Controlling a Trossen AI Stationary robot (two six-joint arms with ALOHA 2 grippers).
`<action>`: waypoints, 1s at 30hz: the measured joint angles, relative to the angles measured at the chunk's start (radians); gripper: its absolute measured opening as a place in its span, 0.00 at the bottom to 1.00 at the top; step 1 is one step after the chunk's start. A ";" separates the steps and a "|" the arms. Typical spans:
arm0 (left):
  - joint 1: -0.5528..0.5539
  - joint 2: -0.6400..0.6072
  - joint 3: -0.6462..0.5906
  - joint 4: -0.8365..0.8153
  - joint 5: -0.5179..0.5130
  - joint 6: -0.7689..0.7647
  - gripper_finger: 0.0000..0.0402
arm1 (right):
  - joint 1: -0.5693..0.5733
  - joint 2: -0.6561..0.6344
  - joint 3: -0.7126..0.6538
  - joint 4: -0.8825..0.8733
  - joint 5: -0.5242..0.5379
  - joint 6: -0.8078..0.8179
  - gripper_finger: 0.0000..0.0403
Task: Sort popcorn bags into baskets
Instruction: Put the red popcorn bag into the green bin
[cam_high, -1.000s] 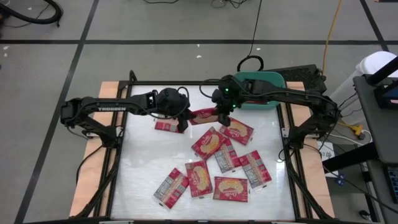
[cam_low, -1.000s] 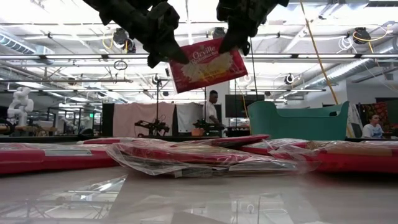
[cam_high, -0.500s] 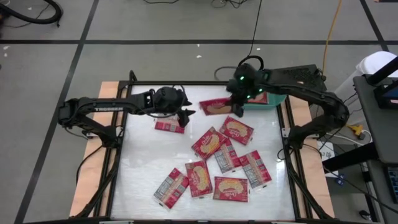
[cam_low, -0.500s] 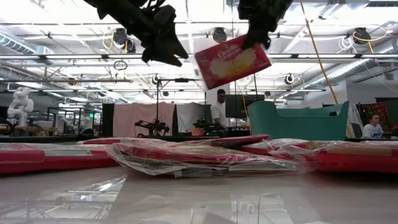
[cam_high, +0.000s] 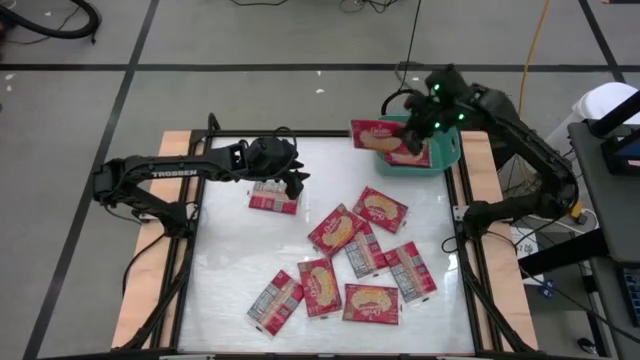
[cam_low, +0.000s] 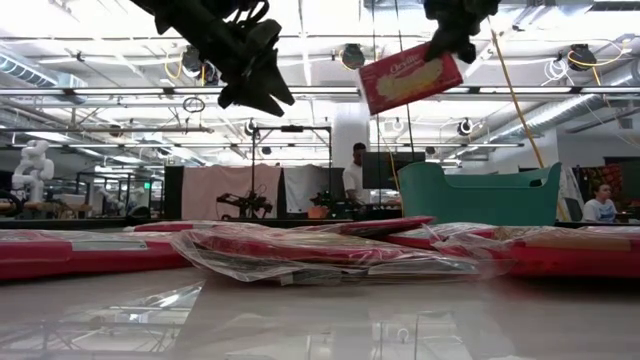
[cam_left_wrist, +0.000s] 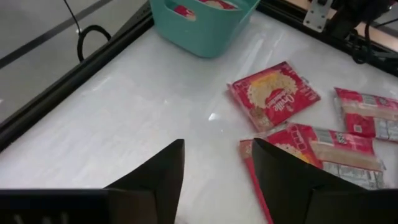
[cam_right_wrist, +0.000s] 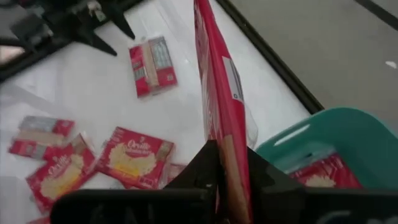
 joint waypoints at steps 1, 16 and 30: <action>0.003 0.000 0.000 0.001 0.000 0.006 0.45 | -0.023 0.006 0.009 -0.003 -0.025 -0.010 0.04; 0.078 0.000 0.000 0.000 -0.001 0.012 0.46 | -0.320 0.176 0.037 -0.174 -0.071 -0.079 0.04; 0.114 0.000 0.000 -0.039 0.000 0.013 0.51 | -0.425 0.352 0.037 -0.225 -0.065 -0.147 0.04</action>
